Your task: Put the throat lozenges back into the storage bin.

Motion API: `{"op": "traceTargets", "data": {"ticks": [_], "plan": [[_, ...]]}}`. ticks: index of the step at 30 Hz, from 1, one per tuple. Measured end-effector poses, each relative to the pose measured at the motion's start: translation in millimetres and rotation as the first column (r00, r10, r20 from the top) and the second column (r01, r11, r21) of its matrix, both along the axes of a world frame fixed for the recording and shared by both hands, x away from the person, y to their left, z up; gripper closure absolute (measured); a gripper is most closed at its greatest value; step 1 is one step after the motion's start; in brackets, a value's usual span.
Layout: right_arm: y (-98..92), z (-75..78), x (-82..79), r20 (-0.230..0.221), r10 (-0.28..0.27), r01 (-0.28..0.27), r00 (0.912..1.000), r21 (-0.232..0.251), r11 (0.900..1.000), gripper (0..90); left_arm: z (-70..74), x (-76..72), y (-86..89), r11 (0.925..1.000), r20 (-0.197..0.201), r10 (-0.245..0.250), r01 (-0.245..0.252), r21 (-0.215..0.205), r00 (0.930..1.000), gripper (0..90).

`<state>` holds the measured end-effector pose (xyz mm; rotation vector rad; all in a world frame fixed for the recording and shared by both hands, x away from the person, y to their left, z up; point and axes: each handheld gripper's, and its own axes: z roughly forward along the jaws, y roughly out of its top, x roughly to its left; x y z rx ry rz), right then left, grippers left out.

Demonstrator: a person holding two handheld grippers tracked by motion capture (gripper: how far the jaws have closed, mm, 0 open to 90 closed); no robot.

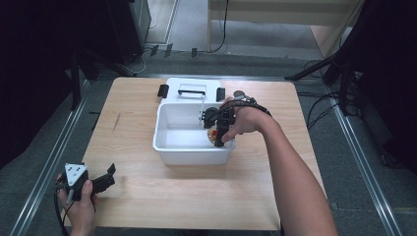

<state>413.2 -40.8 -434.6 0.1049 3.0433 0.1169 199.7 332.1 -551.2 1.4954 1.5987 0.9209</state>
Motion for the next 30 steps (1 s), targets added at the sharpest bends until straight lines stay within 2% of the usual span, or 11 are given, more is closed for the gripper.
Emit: {"op": "traceTargets", "data": {"ticks": [7, 11, 27, 30], "plan": [[1.1, -5.3, -0.2, -0.012, 0.015, -0.015, 0.9998, -0.01, 1.0, 20.5, 0.0, 0.0, 0.3, 1.0, 0.0, -0.001, 0.001, -0.002, 1.0, 0.0], [1.6, -7.0, -0.5, -0.016, 0.014, -0.014, 0.9998, 0.0, 1.0, 20.5, 0.0, 0.0, 0.3, 1.0, 0.001, 0.0, 0.0, -0.003, 1.0, 0.0], [6.1, -9.2, 1.2, -0.028, 0.013, -0.014, 0.9995, -0.037, 0.999, 19.8, -0.1, -0.1, 0.8, 1.0, 0.002, 0.001, -0.001, -0.008, 1.0, 0.0], [6.3, -9.0, 1.3, -0.052, 0.02, -0.022, 0.9984, -0.038, 0.999, 16.2, -0.1, -0.1, 0.7, 0.9999, 0.003, 0.003, -0.003, -0.01, 1.0, 0.0]]}}
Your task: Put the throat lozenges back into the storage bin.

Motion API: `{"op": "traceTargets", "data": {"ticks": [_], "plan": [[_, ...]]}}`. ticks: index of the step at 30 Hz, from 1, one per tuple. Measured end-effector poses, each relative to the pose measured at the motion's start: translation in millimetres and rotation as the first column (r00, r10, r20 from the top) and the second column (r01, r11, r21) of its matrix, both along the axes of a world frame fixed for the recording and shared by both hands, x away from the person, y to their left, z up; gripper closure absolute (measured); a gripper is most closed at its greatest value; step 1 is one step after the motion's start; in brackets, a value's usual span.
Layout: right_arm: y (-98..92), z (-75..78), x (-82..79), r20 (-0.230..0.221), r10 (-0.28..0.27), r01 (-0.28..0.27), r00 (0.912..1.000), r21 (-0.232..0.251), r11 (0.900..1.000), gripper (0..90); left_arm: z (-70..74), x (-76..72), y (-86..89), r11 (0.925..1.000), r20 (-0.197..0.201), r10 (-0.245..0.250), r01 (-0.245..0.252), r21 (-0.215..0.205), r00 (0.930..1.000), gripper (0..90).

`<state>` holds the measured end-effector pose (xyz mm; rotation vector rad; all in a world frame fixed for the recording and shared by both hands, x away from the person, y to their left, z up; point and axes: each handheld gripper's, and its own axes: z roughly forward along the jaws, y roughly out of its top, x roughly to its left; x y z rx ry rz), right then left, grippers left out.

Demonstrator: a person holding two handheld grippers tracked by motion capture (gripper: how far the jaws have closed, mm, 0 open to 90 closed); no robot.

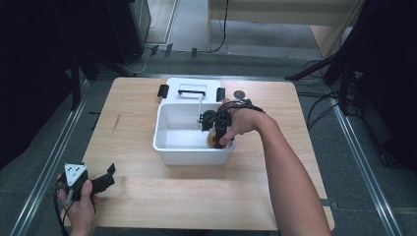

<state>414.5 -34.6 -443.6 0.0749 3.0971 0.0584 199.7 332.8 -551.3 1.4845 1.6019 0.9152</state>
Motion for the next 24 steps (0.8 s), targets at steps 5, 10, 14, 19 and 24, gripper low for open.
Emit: {"op": "traceTargets", "data": {"ticks": [5, 10, 14, 19, 24], "plan": [[-1.0, -0.9, 0.0, -0.019, 0.008, -0.008, 0.9998, -0.004, 1.0, 14.8, 0.1, 0.0, 0.5, 1.0, -0.003, 0.001, -0.001, 0.001, 1.0, 0.0], [-2.1, 0.0, -1.2, -0.004, 0.01, -0.01, 0.9999, -0.004, 1.0, 16.1, 0.1, 0.0, 0.5, 1.0, -0.004, 0.001, -0.001, 0.001, 1.0, 0.0], [-2.9, 2.9, -2.2, 0.013, 0.012, -0.012, 0.9998, -0.001, 1.0, 18.8, 0.0, 0.1, 0.4, 1.0, -0.004, 0.002, -0.002, 0.001, 1.0, 0.0], [-5.5, 10.0, -3.1, 0.025, 0.005, -0.006, 0.9997, 0.038, 0.999, 21.5, 0.1, 0.1, 0.2, 1.0, -0.004, 0.002, -0.002, 0.001, 1.0, 0.0], [-9.1, 16.9, -5.2, 0.031, 0.003, -0.005, 0.9995, 0.059, 0.998, 23.3, 0.1, 0.0, 0.1, 1.0, -0.005, 0.001, -0.001, 0.003, 1.0, 0.0]]}}
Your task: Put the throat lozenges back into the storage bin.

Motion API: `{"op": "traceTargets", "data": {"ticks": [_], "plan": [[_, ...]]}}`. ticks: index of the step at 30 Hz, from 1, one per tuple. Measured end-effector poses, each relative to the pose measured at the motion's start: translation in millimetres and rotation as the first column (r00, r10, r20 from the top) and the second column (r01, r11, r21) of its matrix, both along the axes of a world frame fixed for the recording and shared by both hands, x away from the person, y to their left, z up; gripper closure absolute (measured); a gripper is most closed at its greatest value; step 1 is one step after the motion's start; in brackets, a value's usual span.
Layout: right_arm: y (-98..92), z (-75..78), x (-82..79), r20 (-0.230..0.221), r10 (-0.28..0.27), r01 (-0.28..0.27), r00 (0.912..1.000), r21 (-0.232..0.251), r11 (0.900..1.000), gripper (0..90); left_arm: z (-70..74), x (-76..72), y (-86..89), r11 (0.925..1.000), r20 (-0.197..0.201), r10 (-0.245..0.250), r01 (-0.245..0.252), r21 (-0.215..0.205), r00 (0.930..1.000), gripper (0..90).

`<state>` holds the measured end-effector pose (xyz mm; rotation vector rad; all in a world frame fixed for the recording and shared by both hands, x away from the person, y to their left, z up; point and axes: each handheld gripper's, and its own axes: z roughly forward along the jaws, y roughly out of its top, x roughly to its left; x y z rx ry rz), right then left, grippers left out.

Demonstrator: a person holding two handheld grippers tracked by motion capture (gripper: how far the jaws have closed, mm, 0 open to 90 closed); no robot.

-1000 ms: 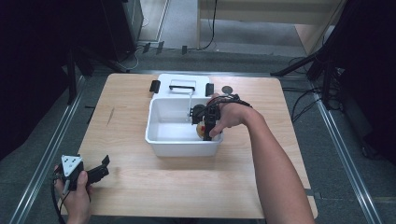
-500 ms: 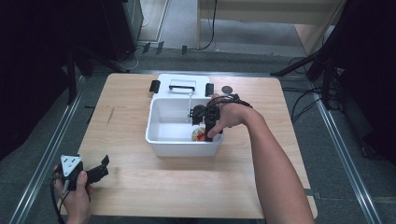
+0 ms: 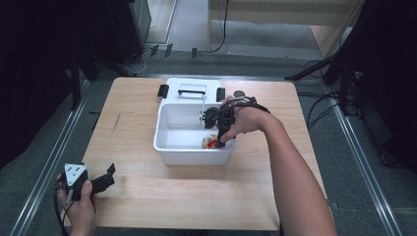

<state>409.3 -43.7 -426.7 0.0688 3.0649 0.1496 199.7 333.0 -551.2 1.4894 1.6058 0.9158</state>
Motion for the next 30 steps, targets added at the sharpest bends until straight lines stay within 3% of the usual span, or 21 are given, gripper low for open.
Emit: {"op": "traceTargets", "data": {"ticks": [18, 30], "plan": [[-18.7, 36.7, -9.1, 0.031, -0.022, 0.02, 0.9993, 0.06, 0.998, 21.9, -0.1, 0.4, -1.2, 1.0, 0.005, 0.003, -0.003, 0.005, 1.0, 0.0], [-45.9, 60.7, -17.9, 0.048, -0.077, 0.072, 0.9958, 0.103, 0.992, 18.3, 0.0, 0.3, -1.5, 0.9999, 0.003, 0.004, -0.004, 0.011, 1.0, 0.0]]}}
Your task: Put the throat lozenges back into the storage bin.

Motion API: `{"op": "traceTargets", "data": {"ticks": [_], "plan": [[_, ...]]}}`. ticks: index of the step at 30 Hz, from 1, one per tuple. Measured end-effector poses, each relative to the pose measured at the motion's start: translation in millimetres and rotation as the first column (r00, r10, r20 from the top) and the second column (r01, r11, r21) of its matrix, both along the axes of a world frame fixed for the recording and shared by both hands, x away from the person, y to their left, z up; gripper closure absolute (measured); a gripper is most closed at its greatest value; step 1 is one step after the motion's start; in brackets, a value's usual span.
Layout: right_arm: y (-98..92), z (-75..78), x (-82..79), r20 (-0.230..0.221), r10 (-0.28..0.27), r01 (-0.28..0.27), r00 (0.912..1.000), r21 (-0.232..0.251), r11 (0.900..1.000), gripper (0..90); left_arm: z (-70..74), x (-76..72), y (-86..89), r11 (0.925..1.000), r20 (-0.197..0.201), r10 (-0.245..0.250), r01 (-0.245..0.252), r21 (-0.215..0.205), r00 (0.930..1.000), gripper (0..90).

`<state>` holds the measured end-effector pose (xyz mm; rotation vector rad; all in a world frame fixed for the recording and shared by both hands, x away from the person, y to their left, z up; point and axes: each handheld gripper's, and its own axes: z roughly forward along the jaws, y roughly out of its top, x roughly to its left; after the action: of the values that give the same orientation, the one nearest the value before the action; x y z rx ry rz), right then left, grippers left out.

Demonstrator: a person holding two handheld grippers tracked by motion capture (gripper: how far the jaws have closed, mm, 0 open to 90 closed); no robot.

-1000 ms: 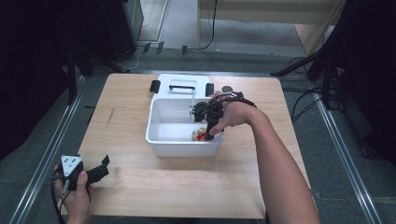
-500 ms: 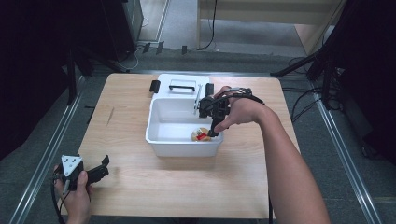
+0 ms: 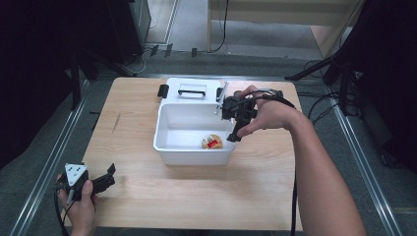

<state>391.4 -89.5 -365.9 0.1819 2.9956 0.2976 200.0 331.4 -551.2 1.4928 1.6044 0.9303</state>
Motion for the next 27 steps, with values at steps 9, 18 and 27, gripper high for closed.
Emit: {"op": "traceTargets", "data": {"ticks": [9, 18, 27], "plan": [[-21.1, 6.0, -5.8, 0.012, -0.039, 0.038, 0.9992, 0.022, 0.999, 14.3, 0.1, 0.0, 0.2, 1.0, -0.002, 0.001, -0.001, -0.003, 1.0, 0.0], [-48.3, -1.0, -8.7, 0.015, -0.098, 0.097, 0.995, 0.054, 0.994, 12.4, 0.0, 0.0, 0.2, 1.0, -0.002, 0.003, -0.003, -0.004, 1.0, 0.0], [-76.9, -18.4, -15.7, 0.022, -0.195, 0.193, 0.9805, 0.072, 0.978, 11.2, 0.2, -0.1, 0.2, 1.0, -0.006, 0.002, -0.002, -0.001, 1.0, 0.0]]}}
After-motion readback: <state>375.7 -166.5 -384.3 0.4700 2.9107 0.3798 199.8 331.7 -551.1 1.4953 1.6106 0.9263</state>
